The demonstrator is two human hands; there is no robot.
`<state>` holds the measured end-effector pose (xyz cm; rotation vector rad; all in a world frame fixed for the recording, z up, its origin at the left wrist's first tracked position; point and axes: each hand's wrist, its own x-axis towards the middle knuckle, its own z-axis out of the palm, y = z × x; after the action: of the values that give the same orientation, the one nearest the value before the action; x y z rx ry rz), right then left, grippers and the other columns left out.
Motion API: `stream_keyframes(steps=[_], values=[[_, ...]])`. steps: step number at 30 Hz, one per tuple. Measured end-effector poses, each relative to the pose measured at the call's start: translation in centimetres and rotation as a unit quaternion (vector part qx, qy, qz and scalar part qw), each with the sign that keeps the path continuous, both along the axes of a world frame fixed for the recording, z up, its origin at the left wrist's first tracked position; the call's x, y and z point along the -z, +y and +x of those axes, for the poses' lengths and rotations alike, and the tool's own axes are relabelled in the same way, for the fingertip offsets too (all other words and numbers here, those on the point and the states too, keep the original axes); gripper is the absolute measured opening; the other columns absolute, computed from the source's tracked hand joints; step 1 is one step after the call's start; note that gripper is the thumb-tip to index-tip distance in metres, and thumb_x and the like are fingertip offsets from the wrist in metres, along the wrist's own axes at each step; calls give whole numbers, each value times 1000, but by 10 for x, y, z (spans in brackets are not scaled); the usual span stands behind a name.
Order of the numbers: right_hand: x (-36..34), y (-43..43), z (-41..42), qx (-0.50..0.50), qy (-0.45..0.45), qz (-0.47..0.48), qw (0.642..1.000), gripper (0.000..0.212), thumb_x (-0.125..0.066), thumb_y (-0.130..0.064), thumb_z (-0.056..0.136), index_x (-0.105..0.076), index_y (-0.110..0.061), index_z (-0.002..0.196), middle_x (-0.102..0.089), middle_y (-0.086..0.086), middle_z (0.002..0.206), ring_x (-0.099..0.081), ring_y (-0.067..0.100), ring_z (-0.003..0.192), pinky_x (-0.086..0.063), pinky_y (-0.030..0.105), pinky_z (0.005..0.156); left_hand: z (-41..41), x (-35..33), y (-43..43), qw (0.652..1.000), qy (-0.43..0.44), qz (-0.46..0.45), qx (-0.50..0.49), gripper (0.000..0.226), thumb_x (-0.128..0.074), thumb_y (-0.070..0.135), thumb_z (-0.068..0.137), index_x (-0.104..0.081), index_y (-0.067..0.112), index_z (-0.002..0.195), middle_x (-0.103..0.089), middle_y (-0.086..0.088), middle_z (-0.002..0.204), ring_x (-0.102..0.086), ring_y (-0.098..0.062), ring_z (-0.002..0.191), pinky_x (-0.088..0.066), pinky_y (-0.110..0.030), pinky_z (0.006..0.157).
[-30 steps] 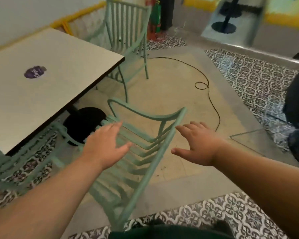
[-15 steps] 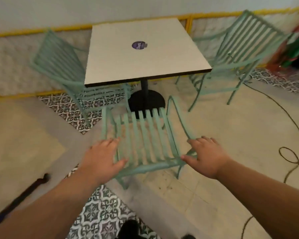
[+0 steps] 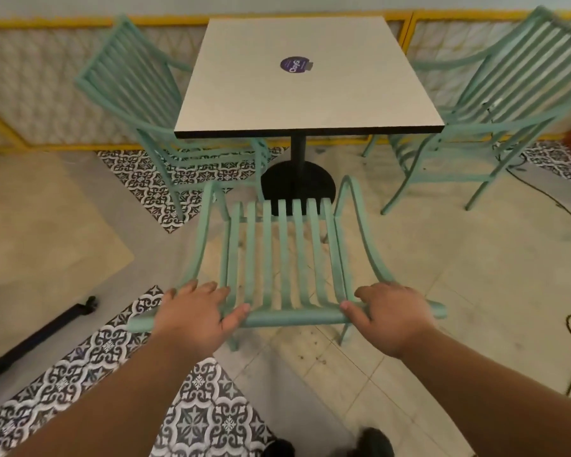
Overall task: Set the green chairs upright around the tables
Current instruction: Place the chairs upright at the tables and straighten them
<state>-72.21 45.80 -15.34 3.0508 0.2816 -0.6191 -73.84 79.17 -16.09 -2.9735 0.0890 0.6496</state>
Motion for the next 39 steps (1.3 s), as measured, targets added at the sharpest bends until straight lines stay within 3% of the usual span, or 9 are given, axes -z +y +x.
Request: stream_keyframes(steps=[2, 3, 5, 9, 14, 19, 22, 30, 39], values=[[1, 1, 4, 5, -8, -3, 1000, 81, -1, -85, 84, -61, -31, 87, -61, -9, 78, -60, 14, 74, -54, 35, 69, 1, 4, -1, 1000, -12, 7, -10, 105, 13, 89, 75, -65, 39, 125, -72, 10, 112, -65, -14, 107, -50, -42, 97], [0, 0, 5, 9, 0, -6, 1000, 79, -5, -85, 86, -61, -30, 84, -61, -8, 74, -60, 12, 68, -55, 34, 65, 1, 6, -3, 1000, -16, 1, -16, 107, 15, 91, 71, -70, 37, 107, -72, 10, 88, -67, -10, 84, -56, -37, 81], [-5, -2, 5, 9, 15, -10, 1000, 76, -10, -85, 88, -59, -28, 80, -62, -7, 71, -59, 11, 65, -52, 32, 61, 4, 5, -4, 999, -16, -6, -31, 106, 16, 92, 66, -70, 33, 87, -65, 7, 67, -62, -7, 63, -55, -31, 62], [-8, -10, 7, 7, 19, -4, 1000, 73, -13, -81, 93, -58, -25, 75, -61, -5, 70, -56, 12, 63, -41, 31, 54, 0, -1, -10, 999, -4, -18, -28, 102, 14, 94, 63, -65, 31, 77, -63, 6, 67, -60, -6, 63, -54, -30, 59], [-1, -38, -1, 24, 2, -8, 1000, 72, -16, -78, 93, -63, -27, 76, -63, -6, 69, -60, 10, 64, -53, 31, 61, -6, -7, -38, 1000, 14, -13, 3, 102, 7, 101, 62, -62, 27, 76, -62, 6, 72, -59, -7, 67, -49, -29, 58], [6, -59, 8, 30, -11, -9, 999, 77, -11, -80, 89, -68, -29, 81, -64, -8, 68, -59, 7, 63, -50, 28, 58, 9, -10, -60, 999, 2, -32, 2, 105, 8, 100, 56, -62, 24, 73, -60, 5, 72, -58, -10, 68, -40, -31, 55], [8, -65, 25, 29, -24, -12, 999, 79, -8, -80, 86, -69, -30, 83, -64, -8, 67, -60, 8, 64, -53, 29, 60, 23, -9, -64, 999, -2, -37, 2, 98, 0, 100, 64, -62, 24, 73, -60, 5, 71, -58, -11, 67, -42, -32, 56], [6, -68, 79, 27, -36, -17, 999, 68, -20, -72, 97, -64, -24, 78, -61, -5, 67, -58, 11, 62, -43, 30, 55, 80, -12, -68, 999, -24, -44, -6, 90, -14, 96, 76, -65, 21, 74, -62, 2, 69, -60, -13, 69, -51, -34, 63], [8, -70, 139, 22, -53, -20, 998, 70, -19, -71, 98, -64, -24, 73, -64, -2, 67, -62, 14, 64, -56, 35, 63, 138, -7, -74, 998, -32, -46, -14, 98, -3, 99, 62, -64, 23, 71, -63, 4, 67, -60, -13, 65, -42, -31, 54]])
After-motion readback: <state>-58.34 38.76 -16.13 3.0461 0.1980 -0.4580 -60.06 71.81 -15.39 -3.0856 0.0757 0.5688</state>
